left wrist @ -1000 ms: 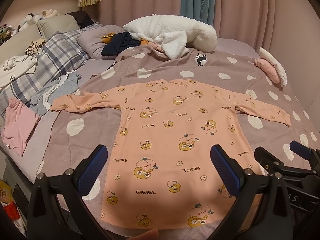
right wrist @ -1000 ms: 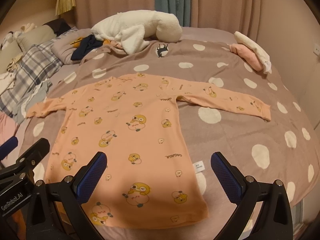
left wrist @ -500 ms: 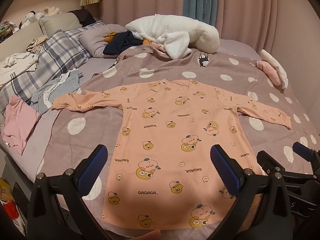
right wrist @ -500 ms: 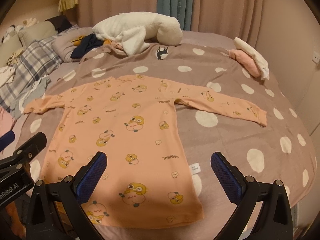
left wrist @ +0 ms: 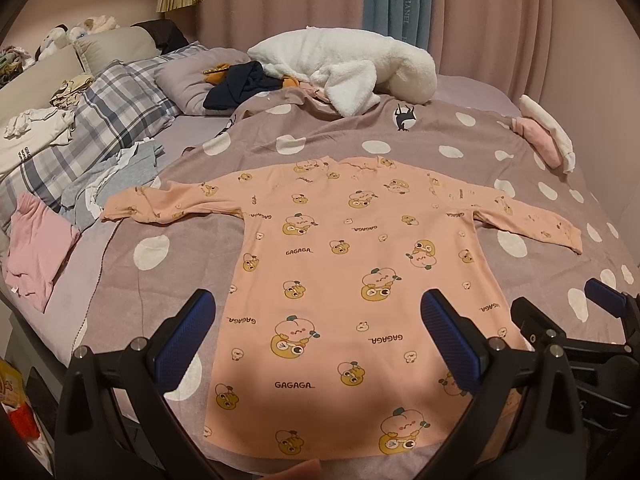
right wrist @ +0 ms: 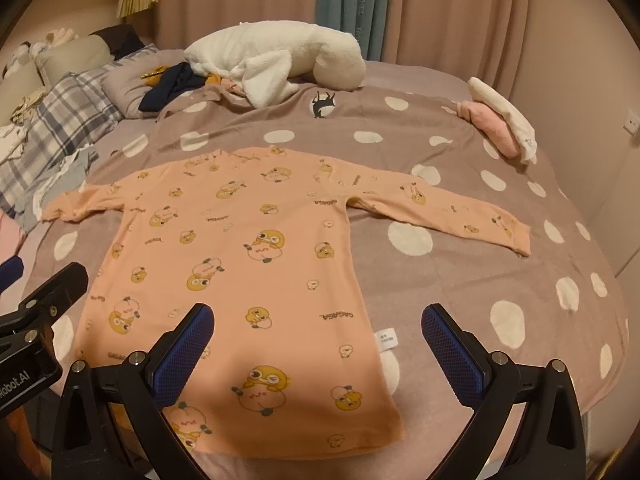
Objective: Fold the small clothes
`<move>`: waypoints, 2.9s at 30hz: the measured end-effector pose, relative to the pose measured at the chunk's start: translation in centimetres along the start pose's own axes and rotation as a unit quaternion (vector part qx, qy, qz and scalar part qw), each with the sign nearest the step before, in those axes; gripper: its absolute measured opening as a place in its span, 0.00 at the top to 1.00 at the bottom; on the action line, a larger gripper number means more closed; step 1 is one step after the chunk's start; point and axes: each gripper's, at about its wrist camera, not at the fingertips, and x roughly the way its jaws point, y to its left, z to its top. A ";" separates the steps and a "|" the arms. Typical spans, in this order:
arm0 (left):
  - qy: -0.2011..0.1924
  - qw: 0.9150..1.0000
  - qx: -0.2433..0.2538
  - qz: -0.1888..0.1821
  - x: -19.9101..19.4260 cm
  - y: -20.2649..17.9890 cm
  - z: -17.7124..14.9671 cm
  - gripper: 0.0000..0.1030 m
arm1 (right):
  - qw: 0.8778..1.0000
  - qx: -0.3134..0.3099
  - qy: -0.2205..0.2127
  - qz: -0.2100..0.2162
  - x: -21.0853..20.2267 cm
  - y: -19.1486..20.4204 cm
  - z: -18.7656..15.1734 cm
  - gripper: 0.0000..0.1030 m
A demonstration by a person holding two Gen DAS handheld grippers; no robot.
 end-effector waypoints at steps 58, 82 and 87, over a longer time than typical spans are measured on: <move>0.058 0.997 0.042 -0.006 8.3 -5.6 0.5 0.00 | 0.865 0.465 0.027 0.186 19.5 -36.0 -0.3 0.84; 0.054 0.998 -0.019 -0.017 4.0 2.1 0.4 0.00 | 0.930 0.344 -0.004 0.131 12.7 -25.3 12.3 0.92; 0.037 0.998 -0.044 -0.013 2.6 4.8 0.4 0.00 | 0.936 0.318 0.005 0.150 12.7 -19.7 15.2 0.92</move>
